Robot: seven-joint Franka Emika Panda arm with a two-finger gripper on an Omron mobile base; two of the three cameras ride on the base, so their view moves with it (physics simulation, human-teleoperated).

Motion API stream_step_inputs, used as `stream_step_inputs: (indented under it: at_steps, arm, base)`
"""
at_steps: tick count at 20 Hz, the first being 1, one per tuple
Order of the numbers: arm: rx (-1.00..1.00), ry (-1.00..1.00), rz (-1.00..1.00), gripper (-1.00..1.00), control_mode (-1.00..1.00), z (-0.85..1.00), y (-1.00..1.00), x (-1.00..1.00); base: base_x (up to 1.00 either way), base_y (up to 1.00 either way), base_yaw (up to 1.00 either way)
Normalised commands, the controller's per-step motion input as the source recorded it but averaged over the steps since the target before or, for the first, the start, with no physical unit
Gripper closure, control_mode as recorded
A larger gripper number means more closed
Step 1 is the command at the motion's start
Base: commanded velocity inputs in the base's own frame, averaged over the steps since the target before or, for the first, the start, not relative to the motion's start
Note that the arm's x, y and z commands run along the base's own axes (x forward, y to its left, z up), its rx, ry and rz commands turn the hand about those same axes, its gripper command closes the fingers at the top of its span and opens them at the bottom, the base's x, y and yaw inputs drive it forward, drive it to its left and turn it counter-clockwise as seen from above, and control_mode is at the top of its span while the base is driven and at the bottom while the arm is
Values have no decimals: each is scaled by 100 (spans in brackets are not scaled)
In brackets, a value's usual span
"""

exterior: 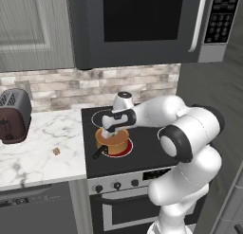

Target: Pick up the sugar cube(s) and place them in the saucepan with hot chocolate.

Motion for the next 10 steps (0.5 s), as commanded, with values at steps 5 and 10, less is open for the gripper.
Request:
stream_step_inputs:
  at_steps: [5, 10]
  arm:
    - [0, 0, 0, -100, -100, 0, 0, 0]
    - [0, 0, 0, -100, -100, 0, 0, 0]
  base:
    - [0, 0, 0]
    - [0, 0, 0]
